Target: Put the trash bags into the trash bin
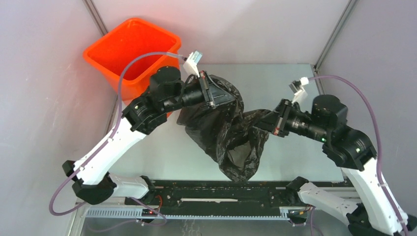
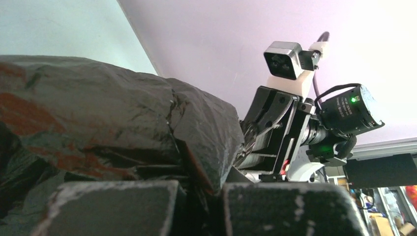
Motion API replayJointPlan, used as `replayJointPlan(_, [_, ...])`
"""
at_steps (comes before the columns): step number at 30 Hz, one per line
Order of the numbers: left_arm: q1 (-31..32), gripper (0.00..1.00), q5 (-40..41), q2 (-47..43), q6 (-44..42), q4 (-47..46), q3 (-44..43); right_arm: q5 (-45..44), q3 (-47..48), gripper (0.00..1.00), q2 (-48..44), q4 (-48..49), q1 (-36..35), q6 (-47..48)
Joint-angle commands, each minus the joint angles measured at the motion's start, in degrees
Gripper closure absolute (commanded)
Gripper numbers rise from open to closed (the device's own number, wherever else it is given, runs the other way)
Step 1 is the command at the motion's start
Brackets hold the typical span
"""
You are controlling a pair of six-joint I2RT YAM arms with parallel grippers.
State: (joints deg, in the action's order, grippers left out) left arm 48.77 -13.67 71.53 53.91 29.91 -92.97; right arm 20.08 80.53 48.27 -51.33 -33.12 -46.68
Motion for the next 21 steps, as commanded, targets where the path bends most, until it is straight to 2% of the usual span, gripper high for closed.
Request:
replayJointPlan(1, [1.4, 1.0, -3.2, 2.1, 3.1, -4.8, -6.6, -7.4, 4.5, 0.87, 5.1, 9.1, -7.0, -1.9])
replayJointPlan(3, [1.7, 1.0, -3.6, 3.4, 4.0, -5.8, -6.6, -9.4, 6.7, 0.8, 7.7, 10.1, -9.2, -1.3])
replayJointPlan(5, [1.9, 1.0, -3.9, 4.0, 4.4, -6.0, -6.6, -9.5, 8.1, 0.7, 8.8, 11.8, -10.3, -0.8])
replayJointPlan(9, [1.9, 1.0, -4.1, 4.0, 4.7, -5.9, -6.5, -10.6, 8.2, 0.39, 9.1, 14.2, -10.9, -0.7])
replayJointPlan(11, [1.9, 1.0, -4.1, 4.0, 4.9, -5.9, -6.5, -11.9, 7.9, 0.26, 9.0, 14.9, -11.5, -0.2])
replayJointPlan(18, [1.3, 1.0, -3.5, 4.8, 4.9, -5.2, -8.1, -14.6, 8.3, 0.13, 8.4, 14.3, -14.6, 3.5])
replayJointPlan(21, [1.3, 1.0, -3.5, 5.5, 5.7, -5.3, -8.5, -19.3, 8.2, 0.07, 7.7, 13.6, -17.3, 5.7])
